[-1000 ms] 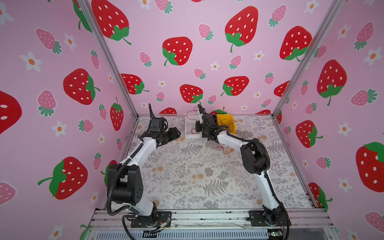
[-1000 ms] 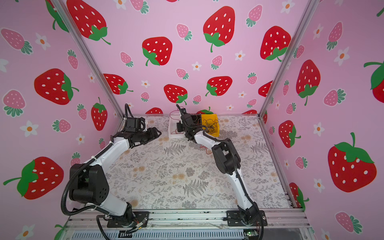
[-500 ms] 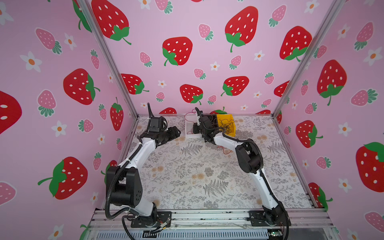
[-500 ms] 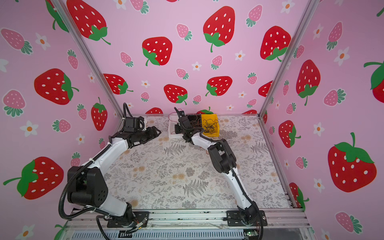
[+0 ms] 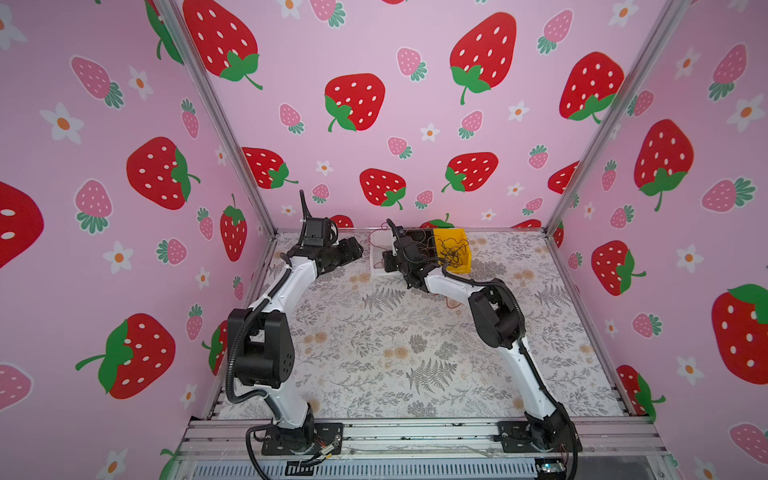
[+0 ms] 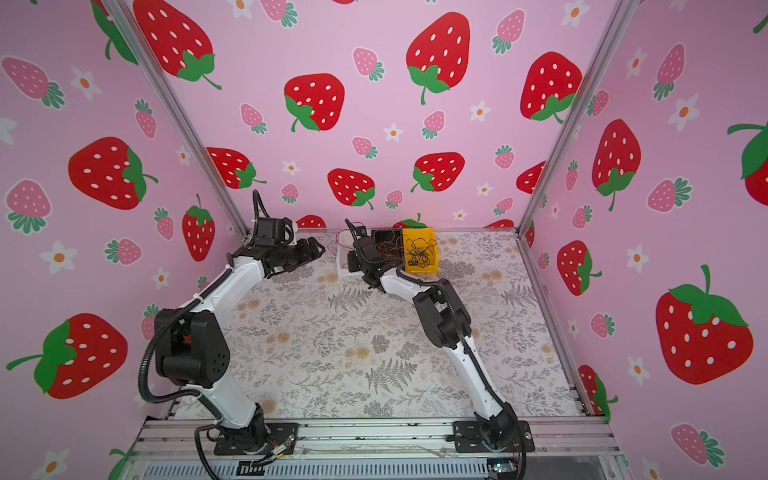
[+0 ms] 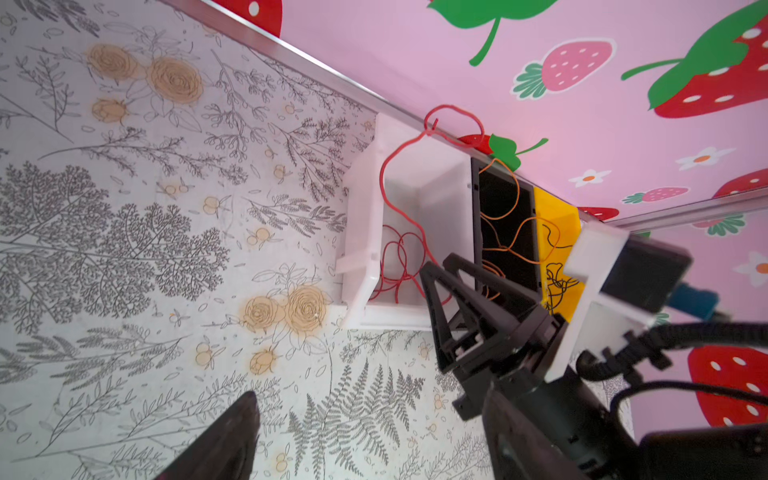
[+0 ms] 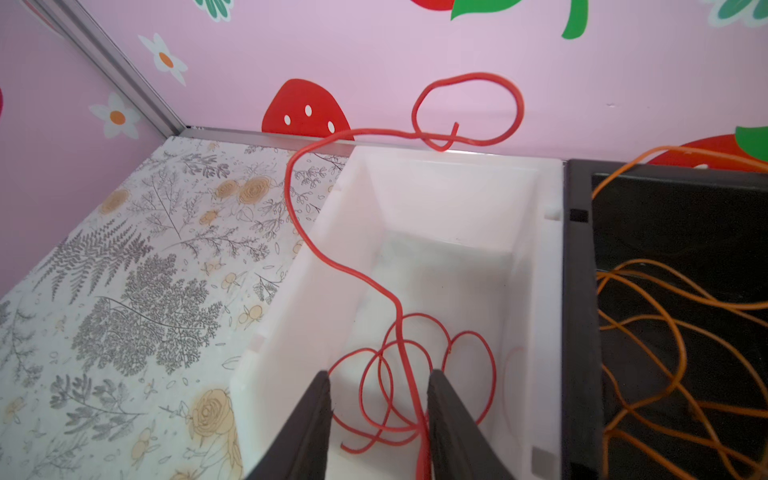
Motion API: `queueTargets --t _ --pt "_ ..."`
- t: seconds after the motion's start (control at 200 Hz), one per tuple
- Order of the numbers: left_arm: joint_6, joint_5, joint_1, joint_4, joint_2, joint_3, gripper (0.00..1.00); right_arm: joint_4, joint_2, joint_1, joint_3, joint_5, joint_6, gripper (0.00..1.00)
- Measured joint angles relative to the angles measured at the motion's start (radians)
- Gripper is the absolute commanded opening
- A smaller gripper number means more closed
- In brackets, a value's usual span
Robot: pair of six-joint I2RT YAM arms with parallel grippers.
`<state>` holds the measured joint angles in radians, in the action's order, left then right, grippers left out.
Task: Untangle the cables
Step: 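Lower the red wire into the white bin with the right gripper, then release the red wire and draw the right gripper back toward the remaining red wire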
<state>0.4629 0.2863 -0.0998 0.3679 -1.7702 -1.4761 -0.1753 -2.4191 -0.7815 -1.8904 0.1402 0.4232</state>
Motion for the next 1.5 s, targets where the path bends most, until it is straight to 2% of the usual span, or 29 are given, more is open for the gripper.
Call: queueTargets --t 0.065,0.15,0.245,0.385,0.525,0.625,0.76,0.885,1.07,1.115,1.331,1.501 --pt "-0.006 -0.002 0.000 0.002 -0.039 -0.047 0.84 -0.013 0.016 0.000 0.035 -0.002 -0.008 0.51" --pt "-0.015 0.001 0.000 0.004 -0.100 -0.126 0.82 -0.028 0.058 -0.001 0.090 -0.006 -0.029 0.61" --pt "-0.018 0.016 0.000 0.004 -0.190 -0.245 0.76 -0.049 0.124 -0.002 0.138 -0.009 -0.049 0.66" --pt "-0.023 0.048 -0.003 -0.001 -0.329 -0.407 0.74 -0.074 0.199 -0.002 0.147 -0.030 -0.070 0.67" --pt "-0.029 0.067 -0.017 0.003 -0.424 -0.488 0.74 -0.097 0.244 0.001 0.167 -0.053 -0.083 0.63" --pt "-0.031 0.071 -0.034 0.005 -0.459 -0.503 0.74 -0.090 0.249 0.012 0.175 -0.068 -0.085 0.58" --pt "-0.027 0.061 -0.053 0.021 -0.480 -0.507 0.68 -0.043 0.237 0.036 0.149 -0.107 -0.087 0.53" --pt "-0.019 0.052 -0.063 0.041 -0.504 -0.510 0.63 -0.013 0.223 0.076 0.122 -0.140 -0.092 0.52" --pt "-0.018 -0.015 -0.064 0.078 -0.513 -0.495 0.64 0.062 0.230 0.134 0.129 -0.169 -0.130 0.52" --pt "-0.018 -0.029 -0.065 0.084 -0.513 -0.492 0.64 0.076 0.245 0.147 0.155 -0.172 -0.135 0.49" --pt "-0.025 -0.093 -0.082 0.103 -0.519 -0.495 0.55 0.129 0.418 0.178 0.367 -0.169 -0.153 0.43" --pt "-0.029 -0.139 -0.113 0.119 -0.566 -0.520 0.47 0.152 0.533 0.182 0.465 -0.159 -0.163 0.43"
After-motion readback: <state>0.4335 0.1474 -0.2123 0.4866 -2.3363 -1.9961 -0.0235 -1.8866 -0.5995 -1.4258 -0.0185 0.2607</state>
